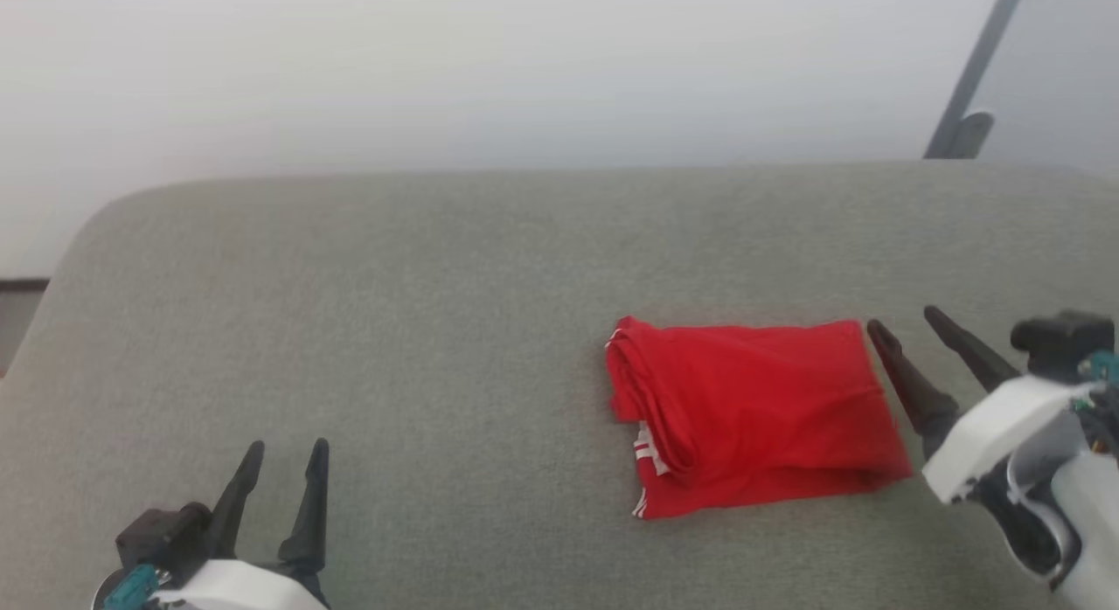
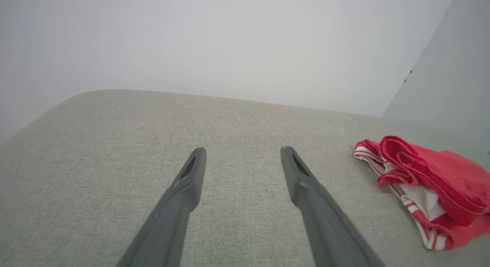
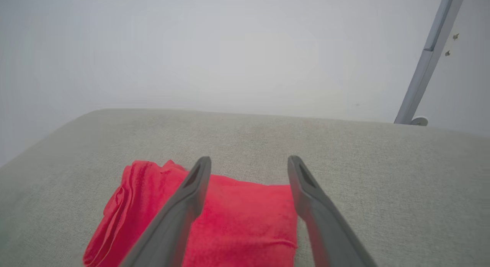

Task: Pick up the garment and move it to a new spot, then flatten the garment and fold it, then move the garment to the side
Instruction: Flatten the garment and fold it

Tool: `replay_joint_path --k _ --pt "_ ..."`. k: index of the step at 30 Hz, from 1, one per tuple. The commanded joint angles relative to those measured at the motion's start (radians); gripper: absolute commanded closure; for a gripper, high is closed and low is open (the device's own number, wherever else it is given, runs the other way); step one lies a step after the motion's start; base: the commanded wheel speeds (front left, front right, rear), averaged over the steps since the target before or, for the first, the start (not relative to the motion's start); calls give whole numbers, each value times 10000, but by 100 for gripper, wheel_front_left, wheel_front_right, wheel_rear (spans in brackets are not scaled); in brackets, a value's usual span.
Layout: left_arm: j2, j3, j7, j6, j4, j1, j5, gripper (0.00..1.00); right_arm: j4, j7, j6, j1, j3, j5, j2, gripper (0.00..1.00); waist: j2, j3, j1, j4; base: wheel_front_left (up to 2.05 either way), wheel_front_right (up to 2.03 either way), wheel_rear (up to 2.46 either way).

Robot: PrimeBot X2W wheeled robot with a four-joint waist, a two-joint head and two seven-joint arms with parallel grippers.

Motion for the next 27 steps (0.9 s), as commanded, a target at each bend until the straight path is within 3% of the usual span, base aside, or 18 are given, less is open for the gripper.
replay_joint_path --k 1,8,18,27 --pt "21 76 -42 -18 10 162 127 0 77 -344 -1 204 91 -119 23 0 0 -249 0 -192 0 0 0" --pt "-40 534 -42 -18 -381 867 420 0 -28 -1363 -1 1308 -556 -326 -34 0 0 -610 0 -121 0 0 0" --pt "-425 1049 -42 -18 -1547 2244 798 0 -1362 -1451 -1 3228 -2561 -1077 119 0 0 -671 0 93 0 0 0" --pt "-845 1339 -42 -18 -2427 2998 857 0 -2865 -1173 -1 4747 -4215 -1876 686 0 0 -688 0 141 0 0 0"
